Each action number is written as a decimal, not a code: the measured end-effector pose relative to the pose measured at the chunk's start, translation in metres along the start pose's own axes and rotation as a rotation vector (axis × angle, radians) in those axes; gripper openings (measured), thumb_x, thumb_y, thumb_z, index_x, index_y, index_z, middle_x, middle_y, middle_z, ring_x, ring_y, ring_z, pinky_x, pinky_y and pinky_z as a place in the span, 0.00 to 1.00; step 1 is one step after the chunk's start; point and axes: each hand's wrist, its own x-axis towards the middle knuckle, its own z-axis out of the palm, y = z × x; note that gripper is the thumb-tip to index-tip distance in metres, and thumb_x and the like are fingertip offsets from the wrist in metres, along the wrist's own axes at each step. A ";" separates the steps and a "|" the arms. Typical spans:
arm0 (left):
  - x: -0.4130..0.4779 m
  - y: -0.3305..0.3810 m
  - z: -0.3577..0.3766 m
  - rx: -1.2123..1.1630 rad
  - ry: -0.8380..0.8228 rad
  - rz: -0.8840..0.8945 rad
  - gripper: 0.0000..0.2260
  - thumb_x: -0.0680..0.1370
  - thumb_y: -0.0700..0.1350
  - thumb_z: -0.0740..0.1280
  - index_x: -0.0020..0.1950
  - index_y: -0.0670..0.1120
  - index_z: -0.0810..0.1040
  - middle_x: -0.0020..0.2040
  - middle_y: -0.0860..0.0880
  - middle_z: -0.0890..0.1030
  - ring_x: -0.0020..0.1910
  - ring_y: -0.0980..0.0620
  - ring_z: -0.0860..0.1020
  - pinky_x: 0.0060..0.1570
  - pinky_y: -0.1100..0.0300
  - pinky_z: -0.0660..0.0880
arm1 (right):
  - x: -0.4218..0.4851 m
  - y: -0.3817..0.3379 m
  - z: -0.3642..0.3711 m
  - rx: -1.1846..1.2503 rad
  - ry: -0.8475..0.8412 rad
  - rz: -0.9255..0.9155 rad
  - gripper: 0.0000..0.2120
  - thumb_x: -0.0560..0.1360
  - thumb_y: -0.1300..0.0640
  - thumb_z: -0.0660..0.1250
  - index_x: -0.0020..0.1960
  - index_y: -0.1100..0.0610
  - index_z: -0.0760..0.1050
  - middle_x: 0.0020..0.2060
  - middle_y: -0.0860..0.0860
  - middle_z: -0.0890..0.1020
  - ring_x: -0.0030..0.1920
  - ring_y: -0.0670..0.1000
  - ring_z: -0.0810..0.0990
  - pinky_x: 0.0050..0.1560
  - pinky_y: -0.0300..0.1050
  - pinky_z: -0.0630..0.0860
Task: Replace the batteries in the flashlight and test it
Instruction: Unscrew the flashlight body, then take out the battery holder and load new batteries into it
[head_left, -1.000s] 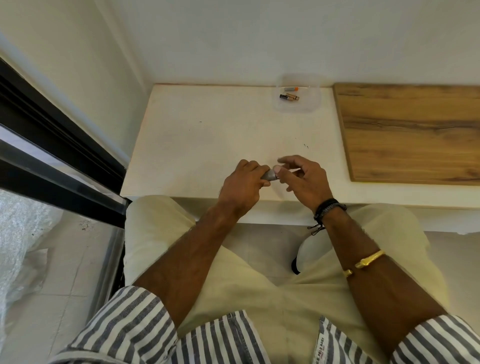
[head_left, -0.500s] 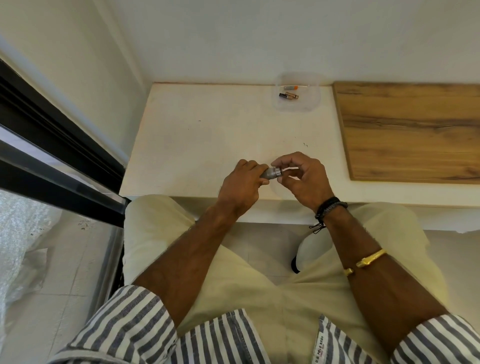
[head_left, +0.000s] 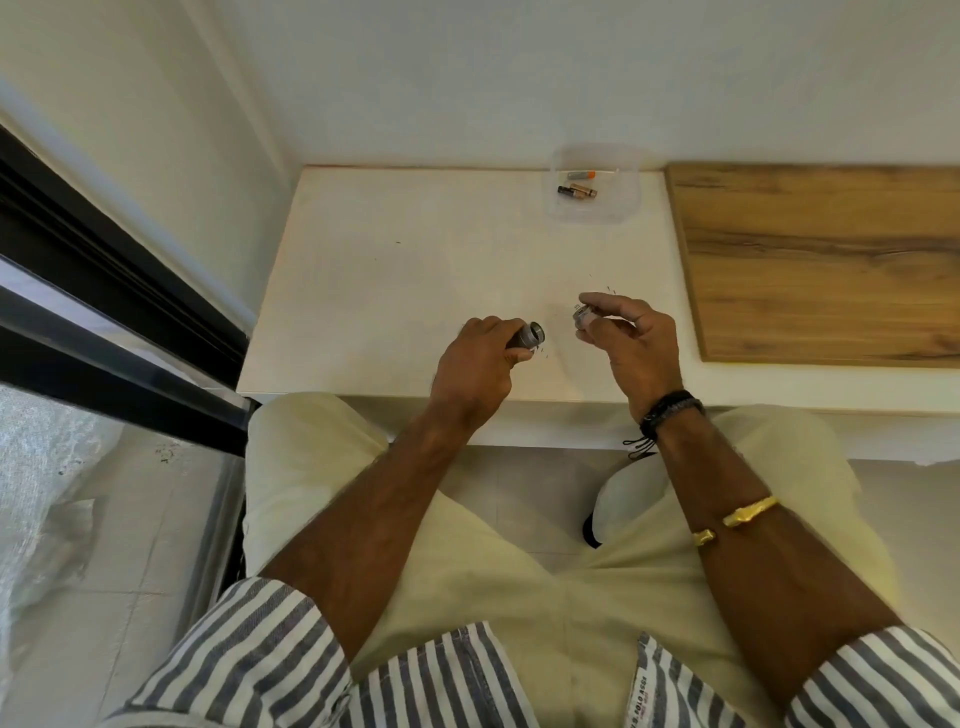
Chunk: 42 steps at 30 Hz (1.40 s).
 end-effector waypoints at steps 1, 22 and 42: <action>0.000 0.000 -0.001 -0.018 0.015 -0.005 0.11 0.82 0.44 0.64 0.63 0.46 0.77 0.53 0.48 0.81 0.51 0.49 0.72 0.48 0.53 0.73 | 0.001 0.000 -0.001 0.015 0.034 0.023 0.11 0.73 0.62 0.74 0.54 0.54 0.85 0.53 0.57 0.86 0.52 0.58 0.86 0.60 0.60 0.81; 0.002 0.001 0.003 -0.100 0.095 0.012 0.12 0.81 0.43 0.64 0.64 0.43 0.75 0.54 0.45 0.80 0.50 0.47 0.74 0.48 0.52 0.73 | 0.028 0.046 -0.004 -0.573 0.351 0.076 0.08 0.72 0.47 0.77 0.46 0.51 0.85 0.45 0.46 0.87 0.38 0.50 0.82 0.39 0.42 0.78; 0.018 0.020 -0.022 0.556 0.019 0.485 0.14 0.74 0.35 0.66 0.57 0.45 0.81 0.51 0.46 0.79 0.54 0.44 0.74 0.56 0.49 0.69 | -0.010 0.006 0.014 0.581 -0.208 0.651 0.12 0.82 0.62 0.64 0.61 0.68 0.79 0.55 0.65 0.85 0.53 0.62 0.86 0.51 0.49 0.85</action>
